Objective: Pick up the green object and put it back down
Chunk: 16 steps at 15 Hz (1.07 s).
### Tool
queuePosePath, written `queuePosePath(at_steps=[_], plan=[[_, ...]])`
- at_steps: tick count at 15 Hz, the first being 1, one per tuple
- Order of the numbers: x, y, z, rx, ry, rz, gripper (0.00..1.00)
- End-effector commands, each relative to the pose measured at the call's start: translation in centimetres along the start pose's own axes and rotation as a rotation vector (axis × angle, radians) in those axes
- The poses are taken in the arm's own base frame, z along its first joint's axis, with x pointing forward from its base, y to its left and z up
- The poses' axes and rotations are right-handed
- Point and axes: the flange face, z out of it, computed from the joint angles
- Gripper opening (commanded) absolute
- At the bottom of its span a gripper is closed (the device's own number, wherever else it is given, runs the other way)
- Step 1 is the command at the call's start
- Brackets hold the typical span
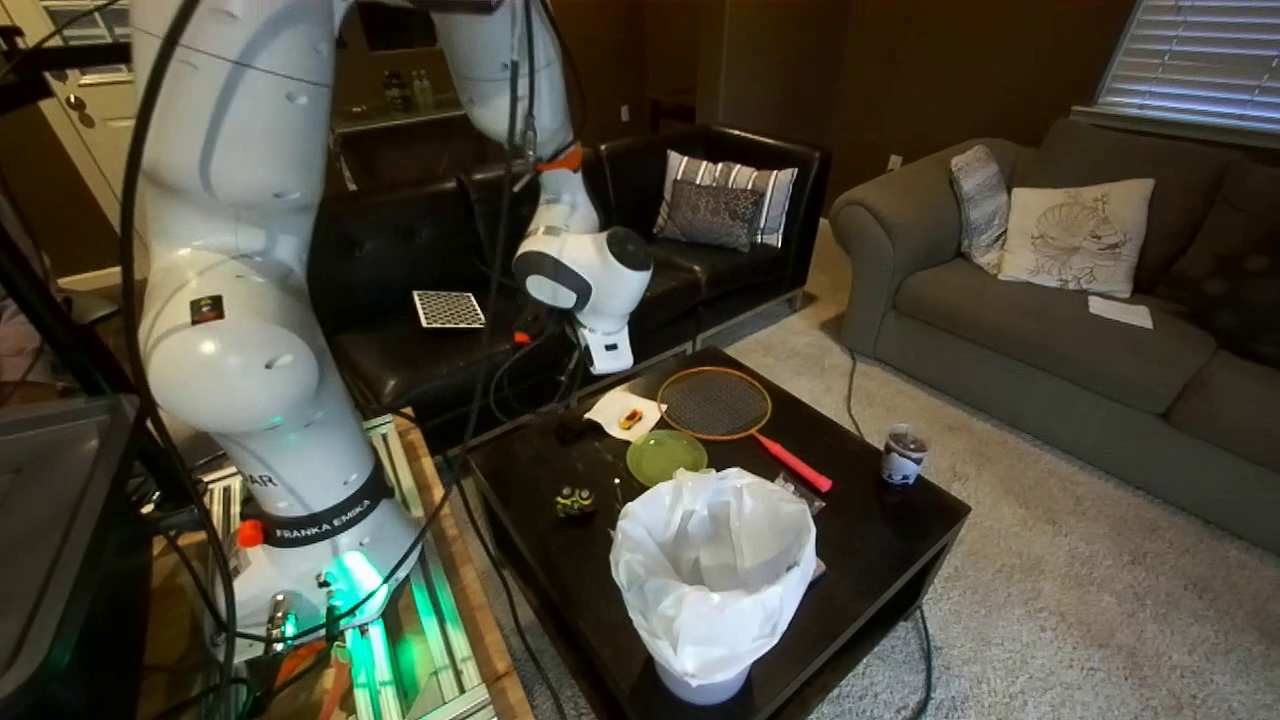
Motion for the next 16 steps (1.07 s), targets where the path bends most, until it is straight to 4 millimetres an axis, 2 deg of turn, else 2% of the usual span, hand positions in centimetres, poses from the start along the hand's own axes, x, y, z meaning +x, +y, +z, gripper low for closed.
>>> queuePosePath(at_steps=[1,5,8,9,11,14,16], plan=[[3.0,0.3,5.2,0.087,-0.026,0.109,1.0],[4.9,2.9,9.3,0.101,-0.02,0.26,1.0],[5.8,4.1,12.1,0.104,-0.044,0.326,1.0],[5.0,4.1,10.2,0.085,-0.038,0.296,1.0],[5.4,4.5,11.7,0.083,-0.051,0.316,1.0],[5.7,4.4,12.2,0.087,-0.055,0.322,1.0],[7.0,5.0,12.8,0.094,-0.028,0.39,1.0]])
